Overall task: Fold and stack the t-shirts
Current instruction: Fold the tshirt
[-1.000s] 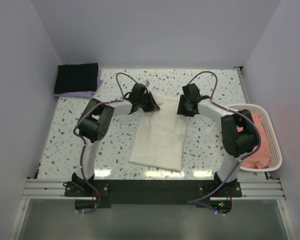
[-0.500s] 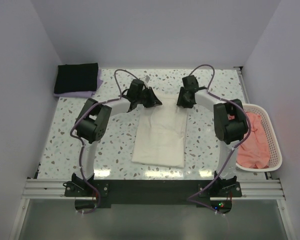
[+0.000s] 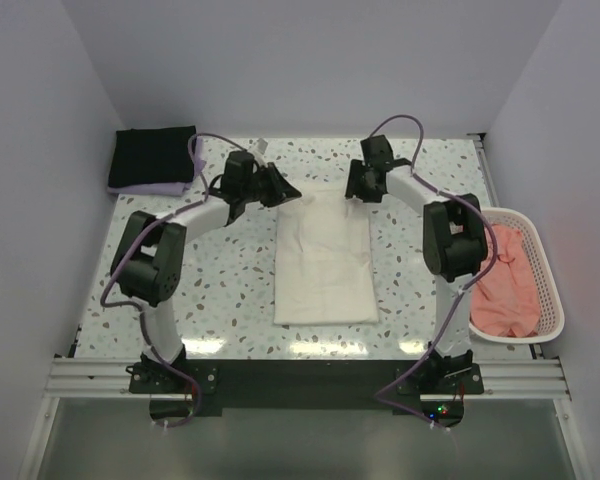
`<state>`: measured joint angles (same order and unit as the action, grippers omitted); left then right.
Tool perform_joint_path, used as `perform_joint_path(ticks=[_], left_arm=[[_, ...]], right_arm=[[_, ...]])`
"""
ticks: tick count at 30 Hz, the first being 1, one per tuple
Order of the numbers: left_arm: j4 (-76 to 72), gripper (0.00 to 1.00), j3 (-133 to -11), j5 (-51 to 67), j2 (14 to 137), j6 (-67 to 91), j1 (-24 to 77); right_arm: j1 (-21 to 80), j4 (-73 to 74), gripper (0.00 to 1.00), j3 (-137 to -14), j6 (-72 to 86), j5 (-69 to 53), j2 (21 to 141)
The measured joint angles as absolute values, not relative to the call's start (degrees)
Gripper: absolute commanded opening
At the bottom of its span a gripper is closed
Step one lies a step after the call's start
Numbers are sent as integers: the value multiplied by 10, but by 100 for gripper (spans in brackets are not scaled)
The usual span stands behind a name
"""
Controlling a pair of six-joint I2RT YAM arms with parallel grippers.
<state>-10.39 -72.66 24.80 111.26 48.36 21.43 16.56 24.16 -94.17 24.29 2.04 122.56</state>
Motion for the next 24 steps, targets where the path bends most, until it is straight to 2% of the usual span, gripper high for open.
perform_joint_path(ticks=[3, 7, 9, 10, 13, 18, 24], left_arm=[[-101, 23, -646, 234, 1031, 487, 211], [-76, 25, -546, 205, 914, 484, 212], [-65, 26, -492, 190, 851, 479, 213], [-63, 23, -464, 186, 821, 477, 213], [-65, 19, -399, 186, 768, 474, 215], [-70, 14, -374, 184, 801, 474, 261], [-99, 12, -376, 176, 882, 474, 294]], right_arm=[[166, 271, 56, -929, 248, 23, 1182], [166, 274, 54, -823, 273, 5, 1029], [165, 253, 48, -734, 288, -19, 929], [166, 247, 39, -692, 297, -31, 882], [166, 215, 29, -580, 323, -70, 793], [180, 146, 27, -450, 368, -137, 796], [196, 92, 25, -423, 391, -164, 840]])
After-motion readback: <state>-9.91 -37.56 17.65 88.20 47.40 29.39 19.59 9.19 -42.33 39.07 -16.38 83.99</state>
